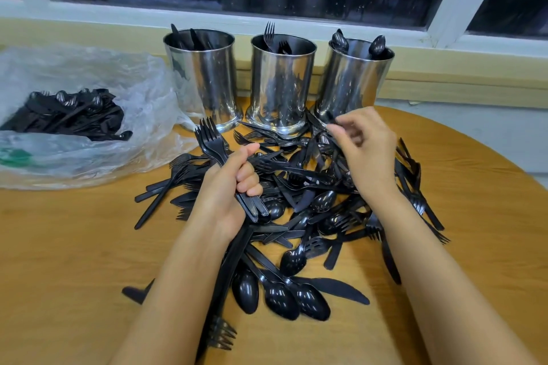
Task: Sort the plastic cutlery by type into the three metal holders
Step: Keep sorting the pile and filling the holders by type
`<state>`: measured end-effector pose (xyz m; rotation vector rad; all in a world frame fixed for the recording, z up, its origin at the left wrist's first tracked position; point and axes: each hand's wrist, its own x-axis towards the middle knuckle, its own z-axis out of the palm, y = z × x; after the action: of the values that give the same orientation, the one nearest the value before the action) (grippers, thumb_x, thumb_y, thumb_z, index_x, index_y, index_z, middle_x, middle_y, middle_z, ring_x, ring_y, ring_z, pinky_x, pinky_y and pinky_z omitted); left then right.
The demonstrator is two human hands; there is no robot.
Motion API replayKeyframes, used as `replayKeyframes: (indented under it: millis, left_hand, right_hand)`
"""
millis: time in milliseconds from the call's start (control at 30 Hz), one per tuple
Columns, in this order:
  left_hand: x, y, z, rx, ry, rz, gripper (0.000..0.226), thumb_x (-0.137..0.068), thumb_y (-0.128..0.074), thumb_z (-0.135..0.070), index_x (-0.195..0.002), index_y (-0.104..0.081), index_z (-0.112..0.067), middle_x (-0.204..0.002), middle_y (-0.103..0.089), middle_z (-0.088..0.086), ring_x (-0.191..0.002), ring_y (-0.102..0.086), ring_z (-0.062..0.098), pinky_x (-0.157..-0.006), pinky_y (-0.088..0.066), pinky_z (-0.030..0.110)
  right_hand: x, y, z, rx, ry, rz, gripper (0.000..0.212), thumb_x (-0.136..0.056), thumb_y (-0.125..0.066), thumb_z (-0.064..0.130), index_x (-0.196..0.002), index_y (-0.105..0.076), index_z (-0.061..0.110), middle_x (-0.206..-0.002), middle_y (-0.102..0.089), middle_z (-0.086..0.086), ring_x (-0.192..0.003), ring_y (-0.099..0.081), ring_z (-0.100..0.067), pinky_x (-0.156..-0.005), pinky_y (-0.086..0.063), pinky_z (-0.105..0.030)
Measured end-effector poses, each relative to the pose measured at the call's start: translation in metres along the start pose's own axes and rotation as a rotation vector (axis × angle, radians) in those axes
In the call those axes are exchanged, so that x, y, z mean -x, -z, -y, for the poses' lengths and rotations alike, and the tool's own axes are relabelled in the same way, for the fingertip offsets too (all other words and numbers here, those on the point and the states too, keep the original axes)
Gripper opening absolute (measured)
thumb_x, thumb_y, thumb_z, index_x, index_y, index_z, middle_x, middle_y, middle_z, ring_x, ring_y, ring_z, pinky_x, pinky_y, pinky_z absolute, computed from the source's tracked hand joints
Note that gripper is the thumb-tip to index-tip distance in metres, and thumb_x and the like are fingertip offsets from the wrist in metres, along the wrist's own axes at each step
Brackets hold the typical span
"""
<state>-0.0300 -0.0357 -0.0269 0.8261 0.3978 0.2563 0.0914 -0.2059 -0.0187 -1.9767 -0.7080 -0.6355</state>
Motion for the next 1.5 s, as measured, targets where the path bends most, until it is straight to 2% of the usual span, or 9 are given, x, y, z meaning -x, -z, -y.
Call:
replayKeyframes:
  millis: [267,500,767,967,1033,1100,1233,1367,1500]
  left_hand:
    - [0.0,0.0,0.006,-0.069,-0.031,-0.001,0.019,-0.1,-0.052,-0.018,-0.106,-0.068,-0.01,-0.054,-0.026,-0.007,-0.043,-0.025,0.005,-0.04,-0.027,0.017]
    - [-0.001,0.001,0.01,-0.123,-0.031,-0.001,0.021,-0.091,-0.063,-0.027,-0.102,-0.065,-0.008,-0.049,-0.025,-0.009,-0.041,-0.023,0.004,-0.04,-0.025,0.016]
    - [-0.003,0.0,0.011,-0.06,-0.031,0.024,0.07,-0.062,-0.083,-0.055,-0.11,-0.047,-0.018,-0.063,-0.025,-0.008,-0.053,-0.024,0.007,-0.049,-0.032,0.019]
    - [0.002,-0.003,0.014,-0.175,-0.048,0.063,0.062,-0.066,-0.079,-0.063,-0.093,-0.055,-0.013,-0.082,-0.059,0.013,-0.079,-0.061,0.023,-0.076,-0.052,0.048]
    - [0.003,-0.004,0.013,-0.069,-0.033,0.053,0.038,-0.083,-0.066,-0.048,-0.096,-0.052,-0.016,-0.071,-0.048,0.001,-0.064,-0.052,0.017,-0.052,-0.05,0.036]
    - [0.001,-0.004,0.011,0.012,-0.029,0.012,0.017,-0.098,-0.054,-0.032,-0.101,-0.053,-0.015,-0.067,-0.039,-0.004,-0.058,-0.038,0.011,-0.054,-0.046,0.026]
    - [-0.005,0.002,0.012,0.098,0.012,-0.042,0.019,-0.105,-0.042,-0.024,-0.104,-0.056,-0.01,-0.065,-0.042,-0.003,-0.054,-0.038,0.008,-0.053,-0.038,0.021]
    - [-0.008,0.004,0.011,0.188,0.047,-0.045,0.021,-0.104,-0.042,-0.025,-0.096,-0.054,-0.011,-0.063,-0.045,-0.004,-0.05,-0.039,0.007,-0.051,-0.039,0.02]
    - [-0.008,0.005,0.009,0.171,0.048,-0.02,0.021,-0.103,-0.043,-0.028,-0.094,-0.053,-0.012,-0.058,-0.042,-0.005,-0.044,-0.035,0.005,-0.044,-0.037,0.017]
  right_hand:
    - [0.032,0.012,0.037,-0.807,-0.637,-0.16,0.006,-0.092,-0.062,0.005,-0.098,-0.058,0.005,-0.079,-0.069,-0.006,-0.078,-0.073,-0.025,-0.072,-0.059,-0.027]
    - [0.047,-0.001,0.049,-0.866,-0.653,-0.01,0.008,-0.095,-0.058,0.011,-0.098,-0.065,0.007,-0.08,-0.071,-0.007,-0.07,-0.069,-0.018,-0.065,-0.055,-0.023]
    - [0.054,-0.009,0.058,-0.954,-0.705,0.138,0.019,-0.098,-0.053,0.01,-0.116,-0.057,0.002,-0.094,-0.074,-0.014,-0.074,-0.07,-0.017,-0.068,-0.055,-0.023]
    - [0.068,-0.024,0.074,-0.689,-0.598,0.383,0.007,-0.089,-0.067,0.009,-0.093,-0.071,0.007,-0.065,-0.064,0.01,-0.057,-0.055,-0.003,-0.055,-0.046,-0.018]
    - [0.069,-0.025,0.074,-0.639,-0.534,0.444,0.006,-0.087,-0.069,0.007,-0.092,-0.073,0.009,-0.066,-0.063,0.008,-0.055,-0.054,-0.004,-0.053,-0.044,-0.017]
    - [0.067,-0.023,0.07,-0.563,-0.458,0.526,0.007,-0.085,-0.072,0.01,-0.09,-0.075,0.015,-0.072,-0.066,0.004,-0.056,-0.054,-0.006,-0.054,-0.045,-0.016]
    - [0.058,-0.013,0.048,-0.326,-0.315,0.552,0.009,-0.086,-0.072,0.022,-0.083,-0.075,0.029,-0.079,-0.071,0.011,-0.065,-0.058,-0.001,-0.067,-0.052,-0.024]
    - [0.046,-0.004,0.014,-0.011,-0.321,0.398,0.009,-0.09,-0.067,0.022,-0.093,-0.075,0.023,-0.088,-0.067,0.016,-0.067,-0.055,0.008,-0.07,-0.043,-0.008]
    - [0.028,-0.009,-0.009,0.271,-0.249,0.448,0.019,-0.093,-0.064,0.017,-0.109,-0.072,0.023,-0.096,-0.059,0.009,-0.077,-0.051,-0.003,-0.081,-0.05,-0.029]
